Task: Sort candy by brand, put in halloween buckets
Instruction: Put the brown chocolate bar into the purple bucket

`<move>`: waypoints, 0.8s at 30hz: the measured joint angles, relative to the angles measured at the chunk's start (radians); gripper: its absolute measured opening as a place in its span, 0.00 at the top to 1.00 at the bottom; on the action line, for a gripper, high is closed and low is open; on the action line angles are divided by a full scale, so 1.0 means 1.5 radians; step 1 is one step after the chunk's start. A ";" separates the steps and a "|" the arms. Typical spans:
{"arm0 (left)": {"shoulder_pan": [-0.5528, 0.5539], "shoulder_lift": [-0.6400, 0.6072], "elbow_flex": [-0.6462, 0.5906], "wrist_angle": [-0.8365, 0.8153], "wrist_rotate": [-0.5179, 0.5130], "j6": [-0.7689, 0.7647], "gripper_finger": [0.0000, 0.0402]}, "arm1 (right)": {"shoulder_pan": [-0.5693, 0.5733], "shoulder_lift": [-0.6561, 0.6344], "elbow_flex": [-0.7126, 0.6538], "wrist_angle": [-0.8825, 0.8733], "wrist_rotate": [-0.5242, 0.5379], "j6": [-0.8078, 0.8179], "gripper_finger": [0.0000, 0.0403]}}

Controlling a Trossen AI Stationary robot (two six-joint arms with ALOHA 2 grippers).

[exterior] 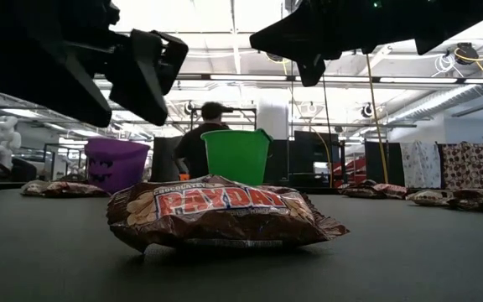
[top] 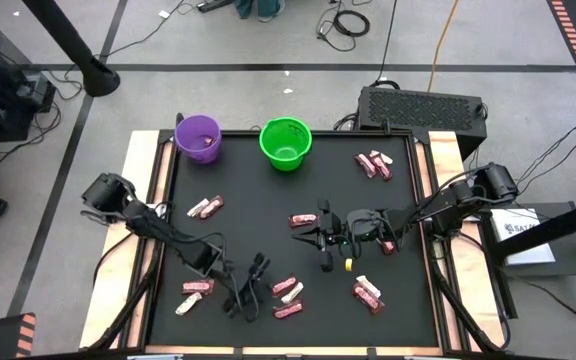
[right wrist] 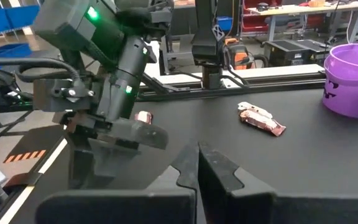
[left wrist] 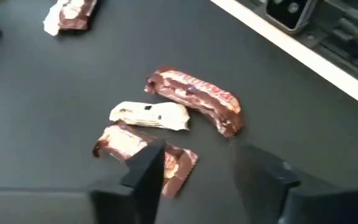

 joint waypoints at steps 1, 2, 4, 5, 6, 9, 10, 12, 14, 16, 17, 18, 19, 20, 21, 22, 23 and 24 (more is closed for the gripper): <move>0.001 0.005 0.000 0.003 -0.015 -0.019 0.48 | 0.000 0.000 0.000 0.002 0.000 0.000 1.00; 0.005 0.013 0.000 0.010 -0.029 -0.045 0.45 | 0.000 0.000 0.000 0.003 0.000 0.000 1.00; 0.016 0.028 0.000 0.005 -0.054 -0.098 0.39 | 0.000 0.000 0.000 0.004 0.000 0.000 1.00; 0.022 0.039 0.000 0.012 -0.058 -0.123 0.38 | 0.000 0.000 0.000 0.004 0.000 0.000 1.00; 0.027 0.054 0.000 0.024 -0.060 -0.145 0.36 | 0.000 0.000 0.000 0.004 0.000 0.000 1.00; 0.036 0.085 -0.001 0.024 -0.060 -0.181 0.35 | 0.000 0.000 0.000 0.004 0.000 0.000 1.00; 0.039 0.094 0.000 0.029 -0.056 -0.184 0.35 | 0.000 0.000 0.000 0.003 0.000 0.000 1.00; 0.041 0.105 -0.001 0.024 -0.046 -0.188 0.35 | 0.000 0.000 0.000 0.002 0.000 0.000 1.00; 0.043 0.112 0.000 0.039 -0.028 -0.187 0.35 | 0.000 0.000 0.000 0.001 0.000 0.000 1.00; 0.043 0.114 0.000 0.042 -0.025 -0.187 0.35 | 0.000 0.000 0.000 -0.002 0.000 0.000 1.00; 0.043 0.113 0.000 0.043 -0.022 -0.186 0.35 | 0.000 0.000 0.000 -0.002 0.000 0.000 1.00; 0.043 0.114 0.000 0.042 -0.022 -0.185 0.35 | 0.000 0.000 0.000 -0.001 0.000 0.000 1.00; 0.044 0.114 0.000 0.042 -0.020 -0.185 0.36 | 0.000 0.000 0.000 -0.001 0.000 0.000 1.00; 0.044 0.114 0.000 0.041 -0.018 -0.185 0.37 | 0.000 0.000 0.000 -0.001 0.000 0.000 1.00; 0.044 0.114 0.000 0.040 -0.013 -0.185 0.38 | 0.000 0.000 0.000 -0.002 0.000 0.000 1.00; 0.044 0.114 0.000 0.040 -0.010 -0.185 0.40 | 0.000 0.000 0.000 -0.001 0.000 0.000 1.00; 0.044 0.114 0.000 0.039 -0.009 -0.185 0.43 | 0.000 0.000 0.000 -0.001 0.000 0.000 1.00; 0.044 0.114 0.000 0.039 -0.008 -0.185 0.46 | 0.000 0.000 0.000 -0.001 0.000 0.000 1.00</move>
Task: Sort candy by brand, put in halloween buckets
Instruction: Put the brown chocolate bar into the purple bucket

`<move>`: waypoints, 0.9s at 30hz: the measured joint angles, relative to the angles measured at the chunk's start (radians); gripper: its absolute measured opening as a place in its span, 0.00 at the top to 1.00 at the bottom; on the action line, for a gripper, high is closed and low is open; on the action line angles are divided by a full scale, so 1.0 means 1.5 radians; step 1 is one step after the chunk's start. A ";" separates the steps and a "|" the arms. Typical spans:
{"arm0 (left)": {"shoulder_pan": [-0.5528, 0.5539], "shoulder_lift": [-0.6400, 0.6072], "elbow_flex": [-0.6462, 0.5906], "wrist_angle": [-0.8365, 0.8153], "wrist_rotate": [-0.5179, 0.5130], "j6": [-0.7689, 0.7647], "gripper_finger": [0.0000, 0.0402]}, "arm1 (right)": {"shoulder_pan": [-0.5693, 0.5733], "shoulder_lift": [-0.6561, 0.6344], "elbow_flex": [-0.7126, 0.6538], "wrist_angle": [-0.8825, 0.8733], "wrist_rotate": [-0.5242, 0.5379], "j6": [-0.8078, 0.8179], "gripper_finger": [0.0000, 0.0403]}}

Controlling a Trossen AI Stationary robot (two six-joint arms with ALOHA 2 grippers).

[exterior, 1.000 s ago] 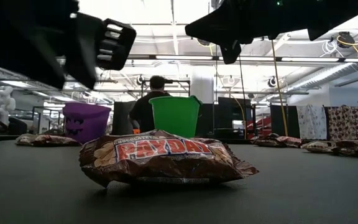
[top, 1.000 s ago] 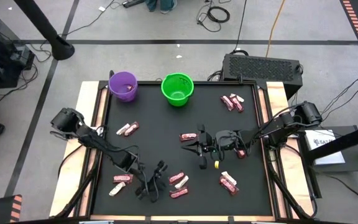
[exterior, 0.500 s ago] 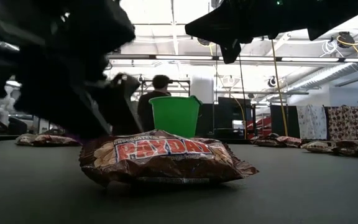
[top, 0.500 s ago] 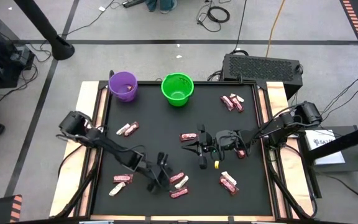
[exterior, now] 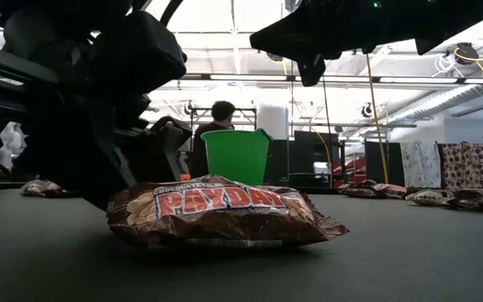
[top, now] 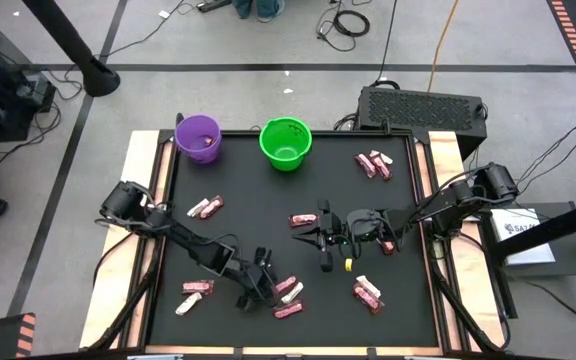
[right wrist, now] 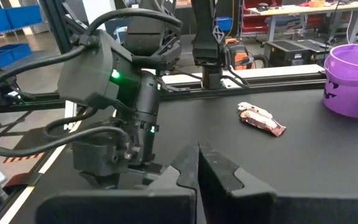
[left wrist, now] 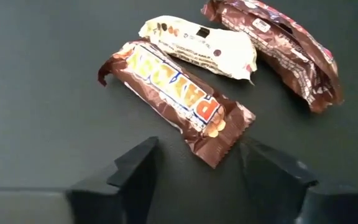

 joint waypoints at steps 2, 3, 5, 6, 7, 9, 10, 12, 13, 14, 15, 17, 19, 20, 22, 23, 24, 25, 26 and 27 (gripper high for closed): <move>0.000 0.000 0.000 0.000 0.000 0.000 0.53 | 0.000 0.000 0.000 0.000 0.000 0.000 1.00; 0.000 0.000 0.000 0.000 0.000 0.000 0.58 | 0.000 0.000 0.000 0.000 0.000 0.000 1.00; 0.000 0.000 0.000 0.001 0.000 0.000 0.66 | 0.000 0.000 0.000 0.000 0.000 -0.002 1.00; 0.001 0.000 0.000 0.001 0.000 0.000 0.71 | 0.000 0.000 0.000 0.000 0.000 -0.003 1.00; 0.002 0.000 0.000 0.001 0.000 0.001 0.75 | 0.000 0.000 0.000 0.000 0.000 -0.003 1.00; 0.005 0.000 0.000 0.001 0.000 0.001 0.84 | 0.000 0.000 0.000 0.000 0.000 -0.003 1.00; 0.007 0.000 0.000 0.002 0.000 0.001 0.89 | 0.000 0.000 0.000 0.000 0.000 -0.003 1.00; 0.011 0.000 0.003 -0.001 -0.001 0.001 0.97 | 0.000 0.000 0.000 0.000 0.000 -0.003 1.00; 0.013 0.000 0.006 -0.002 -0.001 0.000 0.98 | 0.000 0.000 0.000 0.000 0.000 -0.003 1.00; 0.014 -0.001 0.008 -0.003 -0.002 0.001 0.98 | 0.000 0.000 0.000 0.000 0.000 -0.003 1.00; 0.015 -0.007 0.010 -0.005 -0.003 0.001 0.99 | 0.000 0.000 0.000 0.000 0.000 -0.003 1.00; 0.016 -0.029 0.013 -0.016 -0.003 0.002 0.99 | 0.000 0.000 0.000 -0.001 0.000 -0.003 1.00; 0.021 -0.063 0.022 -0.046 -0.005 0.006 0.99 | 0.000 0.000 0.000 -0.005 0.000 -0.003 1.00; 0.022 -0.085 0.024 -0.070 -0.013 0.007 0.99 | 0.000 0.000 0.000 -0.008 0.000 -0.003 1.00; 0.029 -0.132 0.030 -0.130 -0.042 0.016 0.99 | 0.000 0.000 0.000 -0.019 0.000 -0.003 1.00; 0.032 -0.159 0.032 -0.162 -0.067 0.030 0.99 | 0.000 0.000 0.000 -0.026 0.000 -0.006 1.00; 0.034 -0.190 0.033 -0.201 -0.101 0.044 0.99 | 0.000 0.000 0.000 -0.033 0.000 -0.012 1.00; 0.036 -0.221 0.033 -0.235 -0.143 0.054 1.00 | 0.000 0.000 0.000 -0.041 0.000 -0.021 1.00; 0.039 -0.251 0.033 -0.267 -0.183 0.056 1.00 | 0.000 0.000 0.000 -0.052 0.000 -0.028 1.00; 0.043 -0.283 0.034 -0.303 -0.220 0.058 1.00 | 0.000 0.000 0.000 -0.061 0.000 -0.032 1.00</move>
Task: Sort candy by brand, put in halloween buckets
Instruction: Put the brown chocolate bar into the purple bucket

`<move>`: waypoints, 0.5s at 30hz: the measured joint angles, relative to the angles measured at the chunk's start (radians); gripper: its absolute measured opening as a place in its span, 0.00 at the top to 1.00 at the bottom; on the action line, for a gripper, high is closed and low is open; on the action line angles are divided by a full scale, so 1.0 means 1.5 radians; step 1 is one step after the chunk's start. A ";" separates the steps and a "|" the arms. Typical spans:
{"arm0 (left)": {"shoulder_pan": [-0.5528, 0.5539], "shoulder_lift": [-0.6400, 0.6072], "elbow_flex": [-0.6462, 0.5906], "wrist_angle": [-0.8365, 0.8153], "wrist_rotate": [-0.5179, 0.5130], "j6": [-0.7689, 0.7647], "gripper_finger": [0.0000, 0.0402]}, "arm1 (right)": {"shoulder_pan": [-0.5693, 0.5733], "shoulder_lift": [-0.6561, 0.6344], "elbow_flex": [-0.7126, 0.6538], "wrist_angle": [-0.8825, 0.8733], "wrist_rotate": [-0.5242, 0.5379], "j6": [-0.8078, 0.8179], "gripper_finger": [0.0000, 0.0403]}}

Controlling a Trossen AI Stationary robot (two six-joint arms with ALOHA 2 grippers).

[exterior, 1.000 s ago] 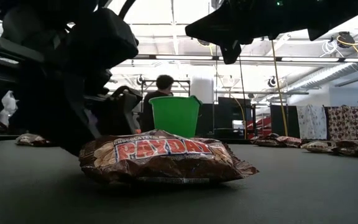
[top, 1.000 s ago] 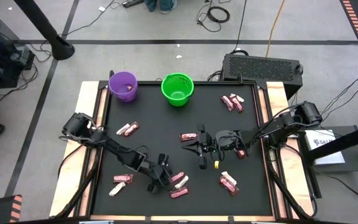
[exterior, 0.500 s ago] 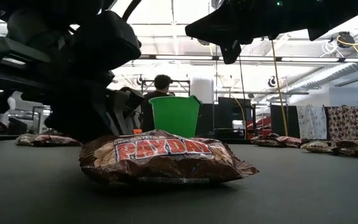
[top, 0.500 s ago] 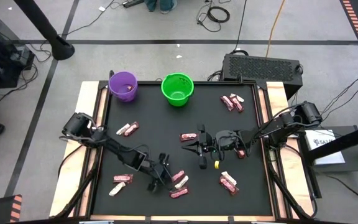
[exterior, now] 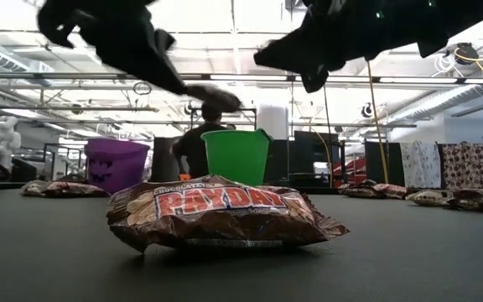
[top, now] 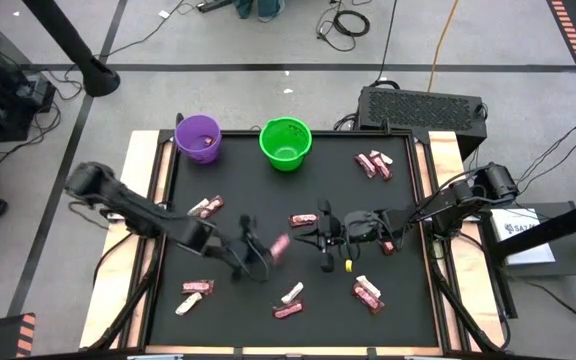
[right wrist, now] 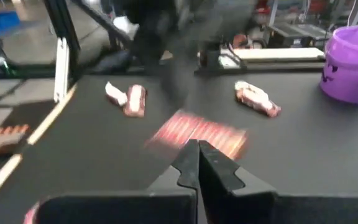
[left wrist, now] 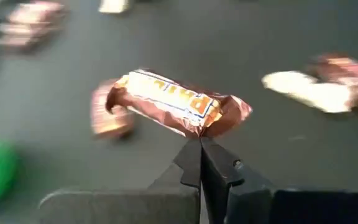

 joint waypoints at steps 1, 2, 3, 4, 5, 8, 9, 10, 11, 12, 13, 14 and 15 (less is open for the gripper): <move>0.004 -0.032 0.000 -0.042 -0.035 0.002 1.00 | 0.000 0.000 0.000 -0.005 0.001 -0.001 1.00; 0.010 -0.064 0.000 -0.083 -0.069 0.003 1.00 | -0.001 0.001 0.000 -0.009 0.002 -0.002 1.00; 0.020 -0.096 0.000 -0.116 -0.104 0.003 1.00 | -0.001 0.001 0.000 -0.011 0.005 -0.002 1.00; 0.032 -0.129 0.000 -0.149 -0.141 0.003 1.00 | -0.002 0.001 0.000 -0.012 0.009 -0.003 1.00; 0.047 -0.160 0.000 -0.186 -0.178 0.000 1.00 | -0.003 0.001 0.000 -0.015 0.018 -0.005 1.00; 0.116 -0.245 0.000 -0.261 -0.242 -0.004 1.00 | -0.005 0.001 0.000 -0.023 0.050 -0.019 1.00; 0.148 -0.270 0.000 -0.287 -0.245 -0.003 1.00 | -0.006 0.001 0.000 -0.025 0.056 -0.020 1.00; 0.185 -0.292 0.000 -0.308 -0.246 -0.004 1.00 | -0.007 0.001 0.000 -0.026 0.057 -0.020 1.00; 0.224 -0.313 0.000 -0.322 -0.246 -0.004 1.00 | -0.010 0.001 0.000 -0.026 0.057 -0.020 1.00; 0.268 -0.331 0.000 -0.338 -0.246 -0.004 1.00 | -0.011 0.001 0.000 -0.026 0.057 -0.020 1.00; 0.313 -0.347 0.000 -0.355 -0.243 -0.004 1.00 | -0.013 0.001 0.000 -0.025 0.057 -0.020 1.00; 0.361 -0.359 0.000 -0.366 -0.235 -0.004 1.00 | -0.014 0.001 0.000 -0.024 0.057 -0.020 1.00; 0.409 -0.370 0.000 -0.367 -0.223 -0.003 1.00 | -0.016 0.001 0.000 -0.025 0.056 -0.020 1.00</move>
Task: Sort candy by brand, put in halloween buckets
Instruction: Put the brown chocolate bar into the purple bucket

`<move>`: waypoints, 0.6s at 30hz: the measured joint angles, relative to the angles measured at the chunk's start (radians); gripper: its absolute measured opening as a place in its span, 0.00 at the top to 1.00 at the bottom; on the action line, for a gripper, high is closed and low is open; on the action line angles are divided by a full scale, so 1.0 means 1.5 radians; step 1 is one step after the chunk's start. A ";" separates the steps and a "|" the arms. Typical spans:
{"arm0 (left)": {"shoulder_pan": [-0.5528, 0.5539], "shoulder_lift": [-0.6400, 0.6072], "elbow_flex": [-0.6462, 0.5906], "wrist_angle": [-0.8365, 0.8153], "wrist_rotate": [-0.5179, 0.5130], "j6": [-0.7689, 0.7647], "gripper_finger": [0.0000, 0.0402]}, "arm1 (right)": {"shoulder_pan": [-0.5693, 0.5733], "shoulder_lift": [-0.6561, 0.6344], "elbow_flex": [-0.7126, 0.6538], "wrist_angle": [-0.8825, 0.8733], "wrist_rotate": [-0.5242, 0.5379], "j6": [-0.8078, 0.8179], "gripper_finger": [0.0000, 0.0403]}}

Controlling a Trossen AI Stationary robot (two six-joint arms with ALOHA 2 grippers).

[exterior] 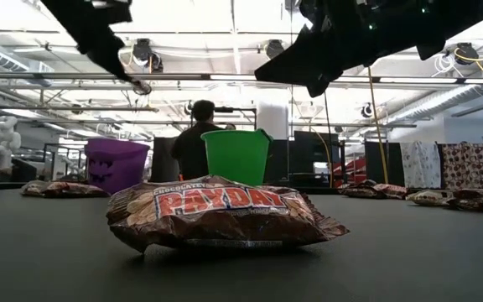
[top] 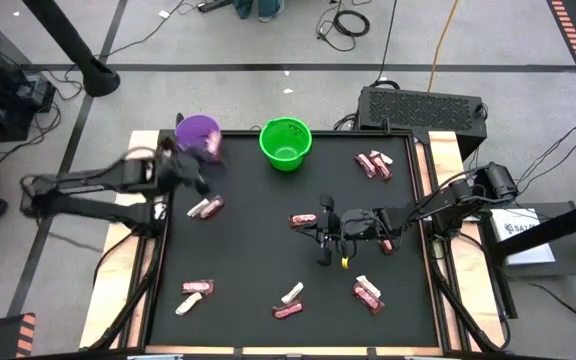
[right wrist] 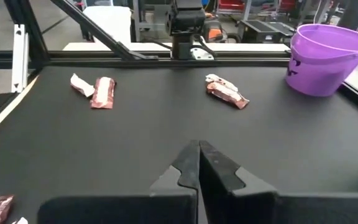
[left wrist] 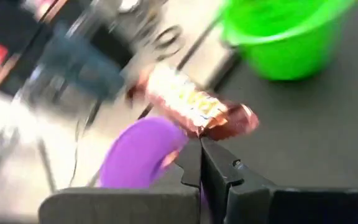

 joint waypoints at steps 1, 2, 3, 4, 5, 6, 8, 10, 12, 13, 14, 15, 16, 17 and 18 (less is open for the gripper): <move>0.049 -0.009 0.000 0.000 0.018 0.005 1.00 | -0.002 0.000 0.000 -0.001 -0.001 0.000 1.00; 0.099 -0.014 0.000 0.002 0.043 0.017 1.00 | -0.003 0.000 0.000 -0.001 -0.001 0.000 1.00; 0.144 -0.016 0.000 0.009 0.072 0.029 1.00 | -0.005 0.000 0.000 -0.001 -0.001 0.000 1.00; 0.190 -0.016 0.000 0.018 0.104 0.041 1.00 | -0.007 0.000 0.000 -0.001 -0.002 0.001 1.00; 0.232 -0.011 0.000 0.025 0.136 0.052 1.00 | -0.008 0.000 0.000 -0.001 -0.002 0.001 1.00; 0.273 -0.004 0.000 0.035 0.169 0.056 1.00 | -0.008 0.000 0.000 -0.001 -0.002 0.001 1.00; 0.345 0.019 0.000 0.053 0.236 0.066 1.00 | -0.009 0.000 0.000 -0.001 -0.001 -0.003 1.00; 0.401 0.051 0.000 0.064 0.295 0.071 1.00 | -0.012 0.000 0.000 -0.001 -0.001 -0.008 1.00; 0.445 0.089 0.000 0.077 0.333 0.070 1.00 | -0.016 0.000 0.000 0.004 -0.002 -0.016 1.00; 0.463 0.110 0.000 0.081 0.344 0.071 1.00 | -0.019 0.000 0.000 0.007 -0.002 -0.017 1.00; 0.477 0.128 0.000 0.082 0.344 0.071 1.00 | -0.022 0.000 0.000 0.008 -0.002 -0.017 1.00; 0.488 0.146 0.000 0.084 0.344 0.071 1.00 | -0.025 0.000 0.000 0.008 -0.002 -0.016 1.00; 0.496 0.162 -0.001 0.086 0.343 0.070 1.00 | -0.027 0.000 0.000 0.006 -0.002 -0.015 1.00; 0.502 0.175 -0.001 0.088 0.342 0.069 0.99 | -0.030 0.000 0.000 0.005 -0.001 -0.012 1.00; 0.506 0.187 -0.001 0.089 0.342 0.069 0.98 | -0.030 0.000 0.000 0.005 -0.001 -0.009 1.00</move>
